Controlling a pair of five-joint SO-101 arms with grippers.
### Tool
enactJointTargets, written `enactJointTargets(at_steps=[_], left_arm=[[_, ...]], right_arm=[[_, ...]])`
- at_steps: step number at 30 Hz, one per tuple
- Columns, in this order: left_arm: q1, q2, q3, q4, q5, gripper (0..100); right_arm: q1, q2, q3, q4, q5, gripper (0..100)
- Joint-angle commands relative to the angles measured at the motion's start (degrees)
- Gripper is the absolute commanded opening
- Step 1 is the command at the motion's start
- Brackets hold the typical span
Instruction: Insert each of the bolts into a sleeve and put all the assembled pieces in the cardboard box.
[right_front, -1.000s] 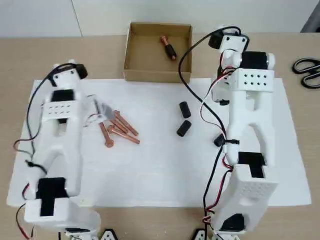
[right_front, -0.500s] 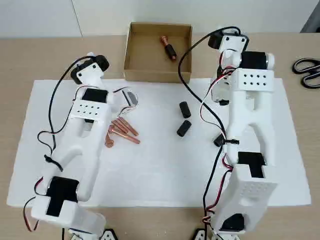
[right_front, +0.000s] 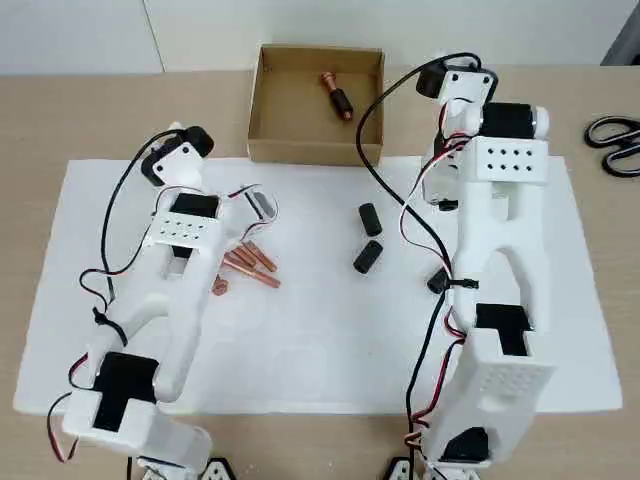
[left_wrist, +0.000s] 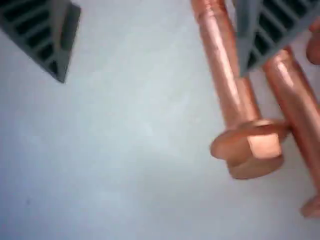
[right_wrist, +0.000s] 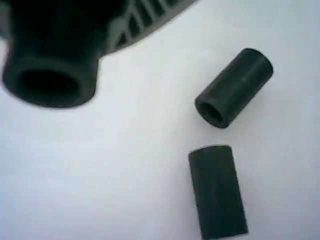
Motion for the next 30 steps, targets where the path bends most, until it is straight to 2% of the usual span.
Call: enactJointTargets(at_steps=[1, 6, 20, 27, 30], left_arm=[[0.09, 1.93, -0.48, -1.76, 0.26, 21], [0.09, 6.77, -0.48, -4.66, 1.58, 21], [0.0, 7.3, -0.92, -6.07, 2.46, 20], [0.09, 7.38, -0.92, -6.07, 2.46, 2], [0.18, 7.82, -0.92, -6.07, 2.46, 1]], right_arm=[[0.13, -3.65, -0.26, 0.66, -0.26, 0.4], [0.13, -3.65, -0.26, 0.66, -0.26, 0.4], [0.22, -3.65, -0.26, 0.66, -0.26, 0.4], [0.22, -3.56, -0.26, 0.66, -0.26, 0.4], [0.13, -3.56, -0.26, 0.66, -0.26, 0.4]])
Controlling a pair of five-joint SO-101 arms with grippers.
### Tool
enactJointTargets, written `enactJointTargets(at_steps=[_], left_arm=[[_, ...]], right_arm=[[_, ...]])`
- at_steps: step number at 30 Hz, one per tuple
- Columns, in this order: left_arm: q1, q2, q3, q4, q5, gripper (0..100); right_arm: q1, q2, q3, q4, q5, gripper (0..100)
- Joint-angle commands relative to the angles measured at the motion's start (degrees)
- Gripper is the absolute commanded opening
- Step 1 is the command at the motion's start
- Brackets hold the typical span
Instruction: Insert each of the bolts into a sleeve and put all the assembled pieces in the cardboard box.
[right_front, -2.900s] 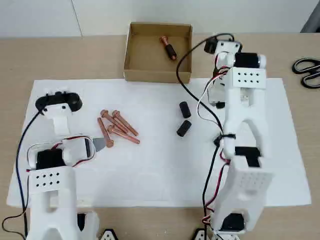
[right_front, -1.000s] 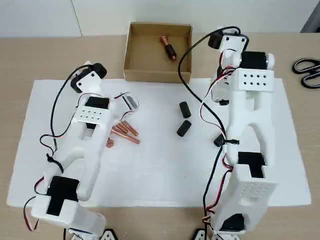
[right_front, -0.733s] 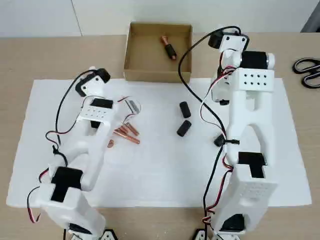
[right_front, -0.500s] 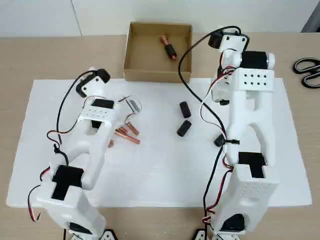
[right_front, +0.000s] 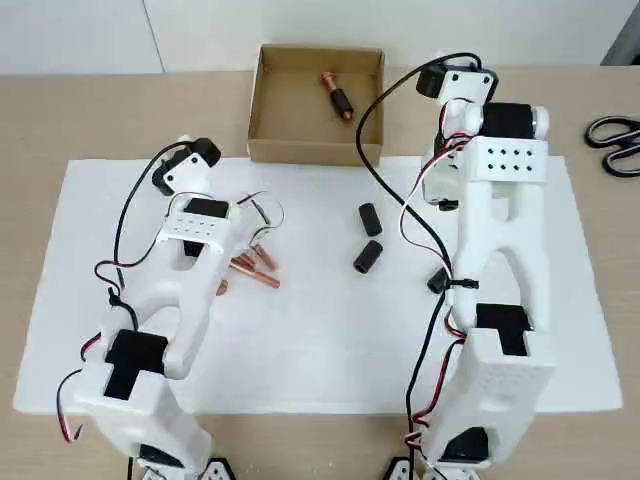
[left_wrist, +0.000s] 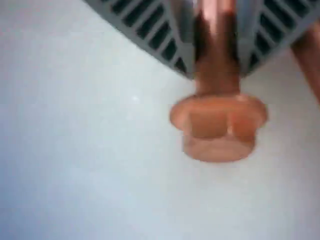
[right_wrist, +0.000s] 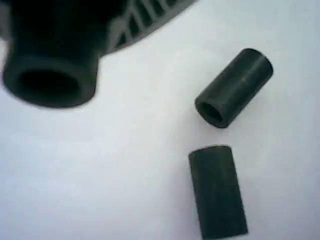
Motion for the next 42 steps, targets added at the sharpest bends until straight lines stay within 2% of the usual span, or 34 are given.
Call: enactJointTargets(at_steps=[1, 5, 10, 18, 28, 33, 36, 42], left_arm=[[-0.18, 1.23, -0.92, -0.35, 0.35, 1], [0.09, 3.69, -2.95, 0.26, 0.35, 1], [1.93, 3.69, -8.75, 5.27, -0.7, 1], [3.43, 3.69, -27.47, 23.03, -8.7, 1], [3.43, 3.69, -43.38, 42.37, -19.87, 1], [3.43, 3.69, -57.63, 49.67, -22.68, 1], [3.25, 3.69, -65.89, 50.9, -22.59, 1], [4.4, -3.69, -69.14, 50.9, -22.59, 1]], right_arm=[[0.13, -3.56, -0.26, 0.66, -0.26, 0.4], [0.13, -3.56, -0.26, 0.66, -0.26, 0.4], [0.13, -3.56, -0.26, 0.66, -0.26, 0.4], [0.4, -3.65, -0.26, 0.66, -0.26, 0.4], [-0.22, -4.88, -0.7, 0.31, -0.09, 0.4], [-0.48, -14.37, -0.62, 0.66, 0.09, 0.4], [-0.57, -22.02, -0.26, 0.75, 0.09, 0.4], [-1.27, -35.82, 8.09, 0.75, 0.18, 0.4]])
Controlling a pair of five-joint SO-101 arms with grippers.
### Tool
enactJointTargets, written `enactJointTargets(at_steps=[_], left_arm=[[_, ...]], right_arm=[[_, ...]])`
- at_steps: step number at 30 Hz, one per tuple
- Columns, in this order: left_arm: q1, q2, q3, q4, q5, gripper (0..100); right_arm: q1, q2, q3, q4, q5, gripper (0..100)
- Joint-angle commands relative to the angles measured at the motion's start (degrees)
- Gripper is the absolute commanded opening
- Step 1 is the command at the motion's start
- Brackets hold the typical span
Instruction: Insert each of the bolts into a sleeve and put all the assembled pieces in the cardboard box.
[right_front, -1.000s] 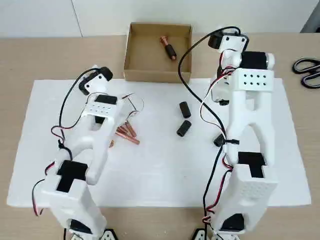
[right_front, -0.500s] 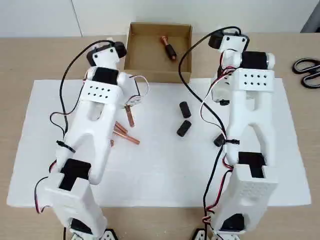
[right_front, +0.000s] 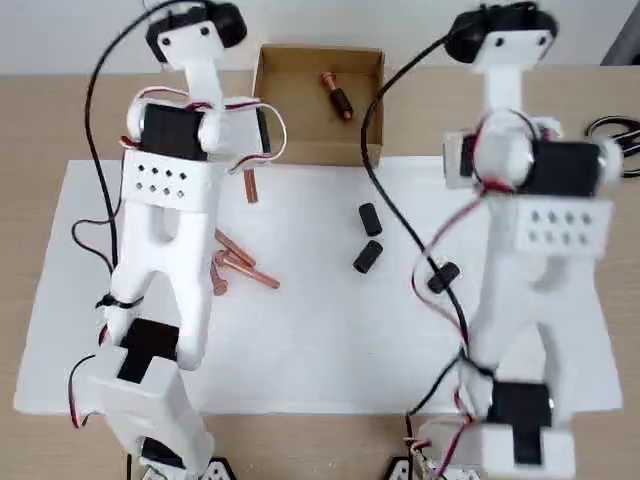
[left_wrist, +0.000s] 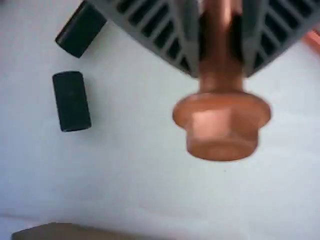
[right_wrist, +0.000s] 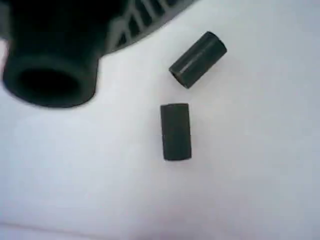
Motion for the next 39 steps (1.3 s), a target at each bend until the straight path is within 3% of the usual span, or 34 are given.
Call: enactJointTargets(at_steps=[1, 6, 13, 21, 29, 36, 39], left_arm=[[1.49, -9.41, -3.12, 1.05, -0.53, 1], [2.11, -18.55, -2.42, 1.05, -1.58, 1], [3.69, -27.34, 11.91, -2.02, -1.41, 1], [3.78, -38.59, 35.38, -19.6, 0.53, 1], [4.92, -45.71, 57.36, -45.36, 0.7, 1], [10.29, -47.38, 67.03, -55.12, 3.25, 1], [11.25, -47.38, 70.37, -57.67, 3.25, 1]], right_arm=[[-1.8, -10.95, 7.3, 0.66, 0.18, 0.4], [-5.58, -25.98, 22.07, 0.13, 0.18, 0.4], [-11.21, -38.37, 41.32, -6.9, 0.18, 0.4], [-11.3, -49.01, 61.36, -24.22, 0.18, 0.4], [-11.56, -52.79, 79.65, -43.74, 0.0, 0.4], [-16.66, -52.88, 94.68, -57.63, -1.23, 0.5], [-20.44, -52.88, 99.08, -62.37, -7.56, 0.5]])
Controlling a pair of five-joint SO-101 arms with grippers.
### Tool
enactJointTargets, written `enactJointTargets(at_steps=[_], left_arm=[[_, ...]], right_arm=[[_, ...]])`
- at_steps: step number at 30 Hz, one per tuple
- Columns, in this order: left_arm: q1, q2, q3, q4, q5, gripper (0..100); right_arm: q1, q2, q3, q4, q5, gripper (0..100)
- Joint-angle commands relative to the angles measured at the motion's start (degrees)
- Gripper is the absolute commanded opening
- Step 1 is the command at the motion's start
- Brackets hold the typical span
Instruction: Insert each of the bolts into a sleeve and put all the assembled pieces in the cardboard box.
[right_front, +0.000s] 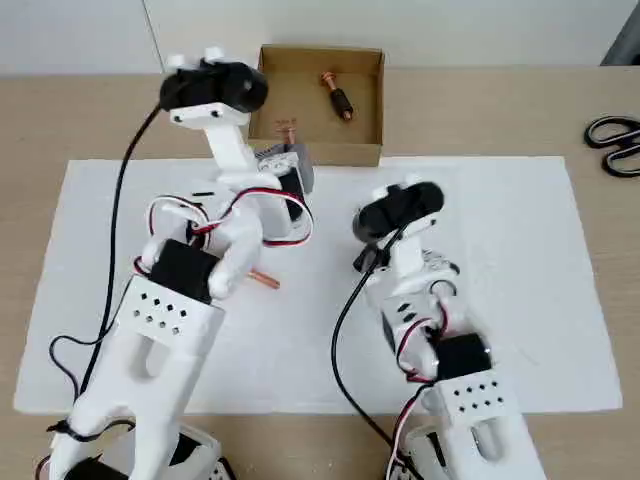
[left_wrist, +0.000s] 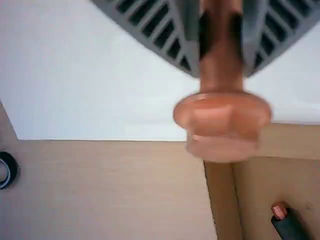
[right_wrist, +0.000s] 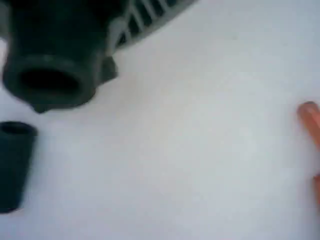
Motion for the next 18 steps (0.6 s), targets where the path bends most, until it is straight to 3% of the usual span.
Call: enactJointTargets(at_steps=[1, 5, 11, 18], left_arm=[[0.88, -2.99, 2.68, -4.92, 0.53, 1], [0.44, -3.08, 7.43, -8.0, 0.44, 1], [0.7, -3.08, 8.48, -9.85, 0.7, 1], [0.97, -9.93, 9.1, -12.84, 0.44, 1]], right_arm=[[-3.82, -1.36, 3.25, -6.81, -7.03, 0.6], [-4.7, -1.36, 5.01, -11.03, -11.16, 0.6], [-4.97, -1.36, 5.36, -12.0, -11.16, 0.5], [-11.82, -4.0, 7.3, -12.09, -8.35, 0.5]])
